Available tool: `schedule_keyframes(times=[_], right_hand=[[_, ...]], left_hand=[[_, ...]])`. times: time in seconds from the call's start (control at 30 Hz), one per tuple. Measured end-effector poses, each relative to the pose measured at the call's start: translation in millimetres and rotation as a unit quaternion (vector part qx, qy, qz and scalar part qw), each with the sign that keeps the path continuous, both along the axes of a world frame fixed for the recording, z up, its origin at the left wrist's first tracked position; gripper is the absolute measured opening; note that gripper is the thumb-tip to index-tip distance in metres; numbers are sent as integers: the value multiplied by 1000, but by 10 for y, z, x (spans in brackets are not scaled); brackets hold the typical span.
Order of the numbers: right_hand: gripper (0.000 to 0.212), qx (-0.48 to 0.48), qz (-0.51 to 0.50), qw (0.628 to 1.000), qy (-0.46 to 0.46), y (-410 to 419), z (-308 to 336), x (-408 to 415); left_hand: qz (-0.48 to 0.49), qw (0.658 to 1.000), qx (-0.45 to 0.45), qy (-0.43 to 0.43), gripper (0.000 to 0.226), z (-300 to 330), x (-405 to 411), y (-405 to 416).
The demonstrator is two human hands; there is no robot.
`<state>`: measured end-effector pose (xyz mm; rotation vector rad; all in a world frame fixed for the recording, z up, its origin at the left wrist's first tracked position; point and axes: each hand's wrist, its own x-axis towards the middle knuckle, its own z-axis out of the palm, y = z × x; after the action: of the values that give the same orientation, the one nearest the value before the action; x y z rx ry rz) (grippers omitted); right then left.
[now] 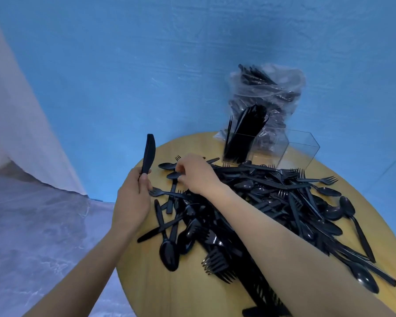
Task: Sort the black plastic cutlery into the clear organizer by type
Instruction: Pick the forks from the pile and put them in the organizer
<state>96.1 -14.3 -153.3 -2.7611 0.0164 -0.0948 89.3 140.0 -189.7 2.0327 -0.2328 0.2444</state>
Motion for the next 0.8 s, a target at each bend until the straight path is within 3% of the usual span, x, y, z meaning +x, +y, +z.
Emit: schedule_keyframes(times=[0.1,0.17,0.4,0.5,0.57,0.63,0.8], right_hand=[[30,-112,17,993,-11,3,-87,159],[32,-138,9,990,-4,-36,-143,233],[26,-134,-115,984,-27,-354,-154,309],[28,-133,-101,985,-42,-322,-81,259],[27,-76,-71,994,-44,-175,-25,231],[22,-53,-49,997,4,0,-13,243],[14,-96,-61,990,83,215,-54,343]], left_hand=[[6,1000,-11,2,20,-109,101,30],[6,1000,-13,-6,20,-168,147,30],[0,1000,-7,-24,20,-228,179,33],[-1,1000,3,-16,21,-225,172,33],[-4,1000,7,-11,20,-218,169,31],[-6,1000,8,-9,21,-204,155,30],[-14,1000,13,-7,23,-152,116,34]])
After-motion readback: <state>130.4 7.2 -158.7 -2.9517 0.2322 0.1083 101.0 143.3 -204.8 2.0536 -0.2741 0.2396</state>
